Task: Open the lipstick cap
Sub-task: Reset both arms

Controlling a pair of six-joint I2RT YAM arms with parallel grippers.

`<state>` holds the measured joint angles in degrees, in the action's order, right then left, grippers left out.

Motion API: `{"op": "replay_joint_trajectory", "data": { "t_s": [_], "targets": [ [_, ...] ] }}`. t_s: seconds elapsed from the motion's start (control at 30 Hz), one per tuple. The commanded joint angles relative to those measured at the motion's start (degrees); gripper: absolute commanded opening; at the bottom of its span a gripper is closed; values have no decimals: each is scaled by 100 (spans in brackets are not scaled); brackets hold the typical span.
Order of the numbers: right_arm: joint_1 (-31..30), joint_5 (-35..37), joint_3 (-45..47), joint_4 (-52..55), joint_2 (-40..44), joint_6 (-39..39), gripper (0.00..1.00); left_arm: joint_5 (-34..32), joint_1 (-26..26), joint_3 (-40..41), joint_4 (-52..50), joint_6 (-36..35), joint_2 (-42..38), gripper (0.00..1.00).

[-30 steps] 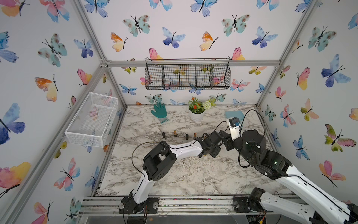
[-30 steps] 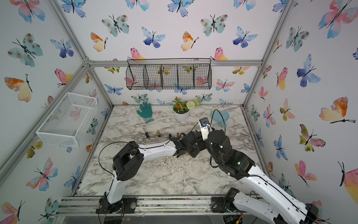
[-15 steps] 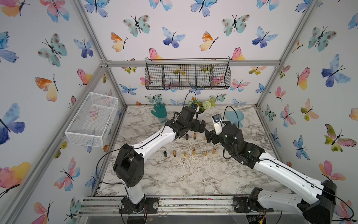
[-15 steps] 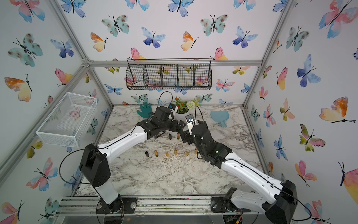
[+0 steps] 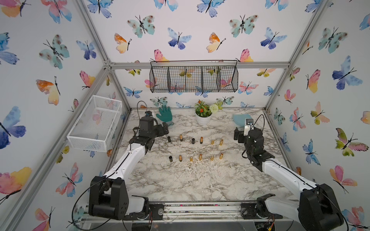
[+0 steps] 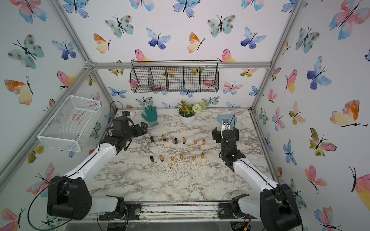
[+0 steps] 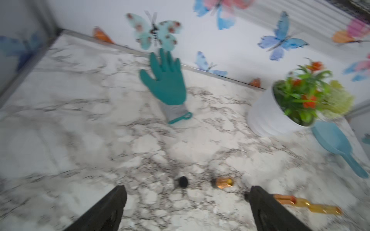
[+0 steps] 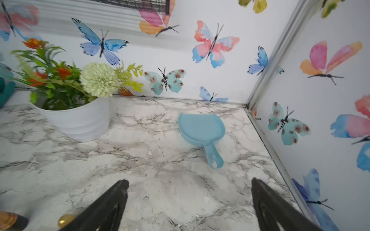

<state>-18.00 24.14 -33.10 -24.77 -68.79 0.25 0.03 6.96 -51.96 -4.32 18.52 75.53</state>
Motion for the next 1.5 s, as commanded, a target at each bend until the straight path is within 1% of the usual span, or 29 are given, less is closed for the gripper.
{"op": "replay_joint_trajectory", "data": {
  "t_s": [0.0, 0.03, 0.07, 0.13, 0.2, 0.23, 0.33, 0.37, 0.47, 0.5, 0.53, 0.6, 0.67, 0.7, 0.73, 0.8, 0.87, 0.97, 1.03, 1.07, 1.1, 1.13, 1.2, 1.23, 1.27, 1.37, 1.47],
  "targets": [
    [277, 138, 708, -1673, -264, -212, 98, -580, -326, 913, 1118, -400, -290, 98],
    [308, 193, 829, -1862, -397, -269, 98, -840, -360, 1029, 1160, -447, -317, 98],
    [331, 179, 866, -1996, -478, -263, 99, -962, -372, 1092, 1191, -477, -337, 98],
    [356, -56, 749, -1846, -566, -315, 99, -1169, -374, 1416, 1722, -725, -406, 98],
    [384, 114, 665, -1731, -757, -439, 99, -1455, -382, 1766, 2292, -1020, -350, 98],
    [412, 139, 700, -1704, -792, -429, 99, -1601, -380, 1845, 2374, -1057, -263, 98],
    [623, -299, 834, -1825, -822, -208, 99, -1419, -387, 2248, 3097, -1352, -72, 98],
    [656, -296, 860, -1844, -885, -126, 99, -1403, -386, 2358, 3277, -1382, -12, 98],
    [789, -608, 1207, -2441, -1310, 75, 99, -1229, -389, 2672, 4075, -1603, 172, 98],
    [810, -678, 1356, -2829, -1473, 116, 99, -1006, -457, 2753, 4303, -1628, 233, 98],
    [824, -703, 1425, -3155, -1581, 67, 99, -905, -514, 2727, 4291, -1618, 313, 98],
    [943, -933, 1362, -3089, -1596, 15, 99, -729, -582, 2820, 4521, -1608, 431, 98],
    [1258, -1443, 1292, -3118, -1827, 197, 99, -741, -593, 2971, 4824, -1589, 553, 98],
    [1281, -1566, 1383, -3680, -2088, 118, 99, -753, -591, 3082, 5054, -1578, 577, 98],
    [1281, -1723, 1459, -3866, -2155, -21, 99, -742, -584, 3168, 5146, -1597, 537, 98],
    [1281, -1474, 1310, -3196, -1980, 140, 98, -677, -582, 3316, 5354, -1626, 469, 98],
    [1281, -1456, 1434, -3684, -2096, 105, 98, -671, -580, 3378, 5437, -1643, 444, 98],
    [1281, -1356, 1579, -3647, -1946, 184, 98, -552, -551, 3615, 5823, -1725, 403, 98],
    [1281, -1226, 1814, -4186, -2025, 243, 98, -265, -547, 4030, 6722, -1865, 552, 98],
    [1281, -1234, 1972, -4614, -2129, 195, 98, -238, -548, 4155, 7077, -1887, 641, 98],
    [1281, -1268, 2110, -5106, -2252, 179, 98, -259, -547, 4136, 7149, -1871, 709, 98],
    [1281, -1310, 2170, -5237, -2284, 160, 98, -252, -547, 4105, 7002, -1870, 663, 98],
    [1281, -1305, 1963, -4543, -2147, 205, 98, -263, -548, 3919, 6337, -1853, 486, 98],
    [1281, -1361, 1835, -4211, -2098, 207, 98, -268, -547, 3962, 6541, -1852, 534, 98],
    [1281, -1382, 1807, -4226, -2126, 159, 98, -266, -547, 3996, 6672, -1852, 579, 98],
    [1281, -1421, 1943, -4693, -2243, 120, 98, -258, -547, 3948, 6464, -1868, 504, 98],
    [1277, -1412, 1897, -4487, -2170, 131, 98, -258, -547, 3960, 6469, -1864, 502, 98]
  ]
}}
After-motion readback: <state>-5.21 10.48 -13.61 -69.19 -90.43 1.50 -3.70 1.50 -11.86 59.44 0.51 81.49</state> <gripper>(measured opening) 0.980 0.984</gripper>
